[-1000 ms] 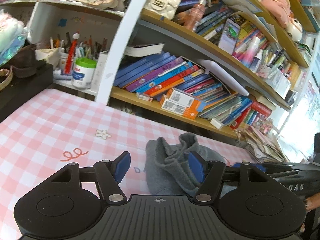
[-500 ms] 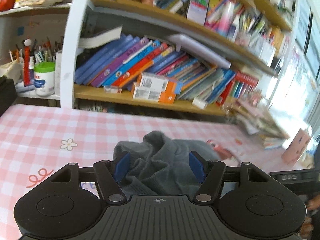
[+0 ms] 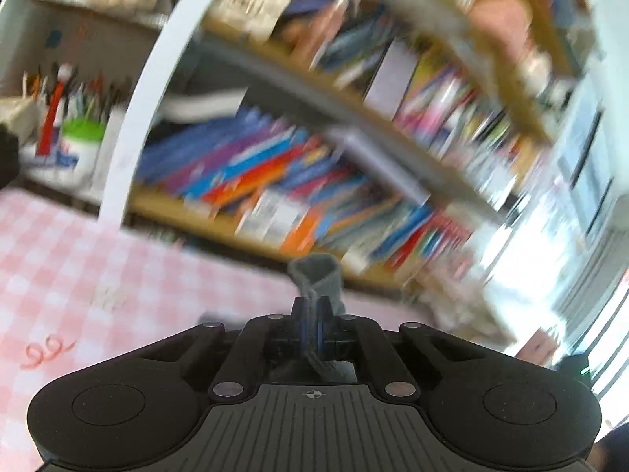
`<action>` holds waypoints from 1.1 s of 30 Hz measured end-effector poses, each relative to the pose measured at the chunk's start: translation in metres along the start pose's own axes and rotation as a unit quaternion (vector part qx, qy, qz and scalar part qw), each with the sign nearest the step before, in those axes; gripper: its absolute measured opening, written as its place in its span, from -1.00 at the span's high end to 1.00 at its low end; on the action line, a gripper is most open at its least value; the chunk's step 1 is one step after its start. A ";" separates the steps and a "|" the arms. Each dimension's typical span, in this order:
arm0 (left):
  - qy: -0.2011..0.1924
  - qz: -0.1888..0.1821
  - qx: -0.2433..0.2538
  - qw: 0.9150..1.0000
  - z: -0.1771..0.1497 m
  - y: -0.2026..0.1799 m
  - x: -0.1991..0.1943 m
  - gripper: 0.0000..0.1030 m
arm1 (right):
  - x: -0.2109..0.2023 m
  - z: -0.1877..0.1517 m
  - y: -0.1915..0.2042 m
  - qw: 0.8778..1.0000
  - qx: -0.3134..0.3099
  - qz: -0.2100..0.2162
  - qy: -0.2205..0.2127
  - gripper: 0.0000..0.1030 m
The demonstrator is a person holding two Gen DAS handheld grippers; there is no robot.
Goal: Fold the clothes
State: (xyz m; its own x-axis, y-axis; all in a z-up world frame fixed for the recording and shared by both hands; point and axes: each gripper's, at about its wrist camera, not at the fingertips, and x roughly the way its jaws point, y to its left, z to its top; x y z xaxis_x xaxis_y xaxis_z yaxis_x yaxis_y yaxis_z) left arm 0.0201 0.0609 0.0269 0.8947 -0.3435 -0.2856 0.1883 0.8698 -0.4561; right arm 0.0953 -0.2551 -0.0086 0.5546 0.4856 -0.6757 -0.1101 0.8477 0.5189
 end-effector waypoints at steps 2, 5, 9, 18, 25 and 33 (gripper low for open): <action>0.006 0.023 -0.013 1.000 -0.005 0.008 -0.002 0.93 | -0.001 0.000 0.001 1.000 -0.002 0.004 -0.003 -0.48; 0.046 0.078 -0.072 0.993 -0.026 0.040 0.004 0.93 | -0.001 0.000 0.004 1.000 -0.008 0.005 0.000 -0.48; 0.093 0.108 -0.191 0.971 -0.056 0.086 0.011 0.73 | 0.000 0.000 0.004 1.000 -0.007 0.006 0.003 -0.49; 0.027 0.105 -0.230 0.967 -0.044 0.086 -0.009 -0.50 | 0.001 -0.001 0.003 1.000 -0.008 0.005 0.005 -0.49; 0.090 0.103 -0.241 0.961 -0.052 0.086 0.019 -0.14 | 0.002 -0.002 0.004 1.000 -0.009 0.004 0.006 -0.49; -0.018 0.043 -0.146 0.988 -0.010 0.046 -0.023 0.83 | 0.000 -0.003 0.001 1.000 -0.003 0.003 0.001 -0.49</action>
State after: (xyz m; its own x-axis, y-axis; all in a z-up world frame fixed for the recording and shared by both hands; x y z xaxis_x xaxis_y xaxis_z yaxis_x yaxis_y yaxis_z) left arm 0.0038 0.1051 0.0043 0.9172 -0.2557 -0.3055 -0.0086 0.7540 -0.6568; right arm 0.0932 -0.2534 -0.0094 0.5522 0.4914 -0.6735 -0.1178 0.8457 0.5205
